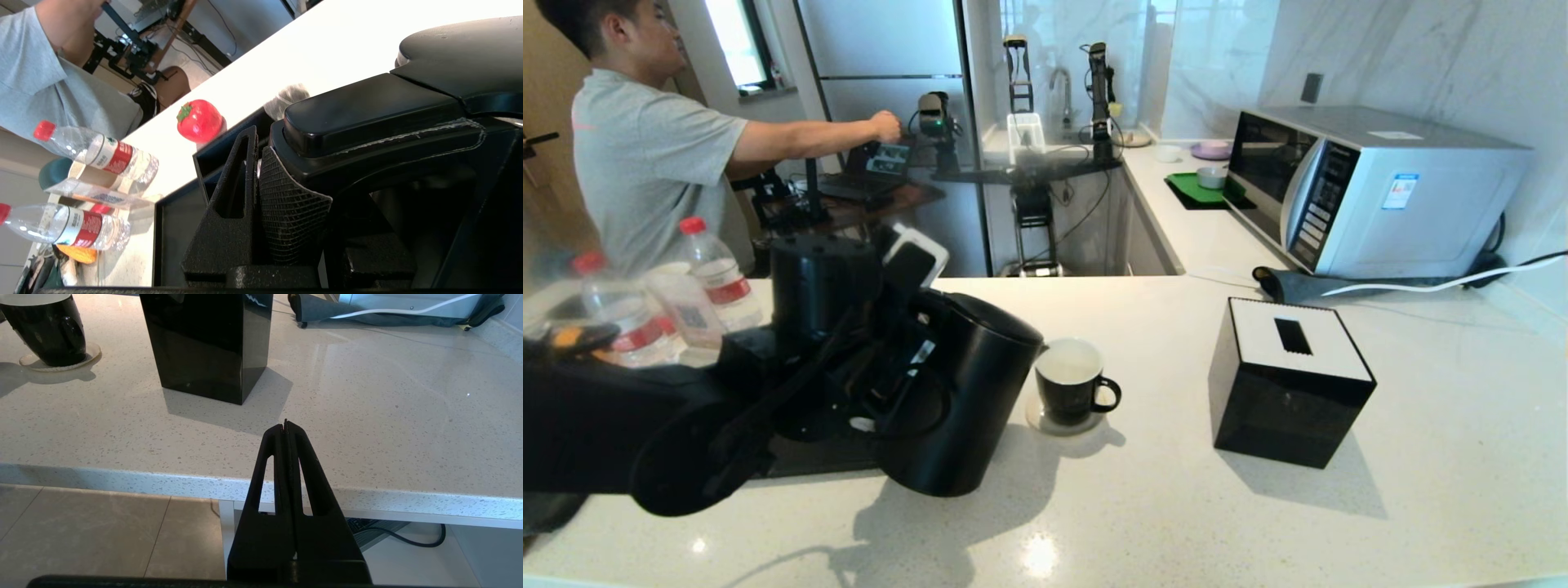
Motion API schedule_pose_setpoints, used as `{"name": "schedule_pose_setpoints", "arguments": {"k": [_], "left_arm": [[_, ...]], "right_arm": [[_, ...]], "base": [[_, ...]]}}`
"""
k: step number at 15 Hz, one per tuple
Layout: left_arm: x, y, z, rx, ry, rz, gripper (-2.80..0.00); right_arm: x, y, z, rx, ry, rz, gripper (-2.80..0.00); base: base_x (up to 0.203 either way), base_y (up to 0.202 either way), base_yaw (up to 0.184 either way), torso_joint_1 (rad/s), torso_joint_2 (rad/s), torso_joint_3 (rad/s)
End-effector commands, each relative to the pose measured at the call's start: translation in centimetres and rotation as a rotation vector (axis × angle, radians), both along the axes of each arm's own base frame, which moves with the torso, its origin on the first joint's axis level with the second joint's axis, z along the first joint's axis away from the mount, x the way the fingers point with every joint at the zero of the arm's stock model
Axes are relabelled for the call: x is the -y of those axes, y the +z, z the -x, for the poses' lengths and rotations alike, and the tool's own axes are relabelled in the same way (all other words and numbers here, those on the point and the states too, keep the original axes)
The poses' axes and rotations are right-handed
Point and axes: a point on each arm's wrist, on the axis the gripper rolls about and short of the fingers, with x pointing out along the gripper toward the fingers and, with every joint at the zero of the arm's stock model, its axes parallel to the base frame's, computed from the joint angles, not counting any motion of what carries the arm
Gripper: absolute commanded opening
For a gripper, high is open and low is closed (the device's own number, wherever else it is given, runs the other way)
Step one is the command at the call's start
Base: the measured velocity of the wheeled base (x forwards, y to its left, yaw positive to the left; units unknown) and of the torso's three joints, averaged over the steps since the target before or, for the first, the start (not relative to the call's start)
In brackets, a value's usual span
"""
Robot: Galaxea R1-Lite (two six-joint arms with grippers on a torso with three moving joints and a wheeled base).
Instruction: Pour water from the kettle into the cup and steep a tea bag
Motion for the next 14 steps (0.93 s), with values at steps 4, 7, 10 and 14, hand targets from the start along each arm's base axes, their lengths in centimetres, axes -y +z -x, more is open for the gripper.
{"name": "schedule_pose_setpoints", "arguments": {"k": [4, 7, 10, 14], "left_arm": [[0.52, 0.21, -0.93, 0.015, 0.006, -0.007, -2.80], [0.52, 0.28, -0.92, 0.016, 0.005, -0.009, -2.80], [0.49, 0.59, -0.90, -0.002, 0.011, -0.022, -2.80], [0.58, 0.74, -1.05, -0.016, 0.011, -0.030, -2.80]], "right_arm": [[0.00, 0.00, -0.01, -0.001, 0.001, 0.001, -2.80], [0.00, 0.00, -0.01, -0.001, 0.001, 0.001, -2.80], [0.00, 0.00, -0.01, -0.001, 0.001, 0.001, -2.80], [0.00, 0.00, -0.01, -0.001, 0.001, 0.001, -2.80]], "base": [[0.000, 0.000, 0.000, 0.000, 0.00, 0.000], [0.000, 0.000, 0.000, 0.000, 0.00, 0.000], [0.000, 0.000, 0.000, 0.000, 0.00, 0.000], [0.000, 0.000, 0.000, 0.000, 0.00, 0.000]]}}
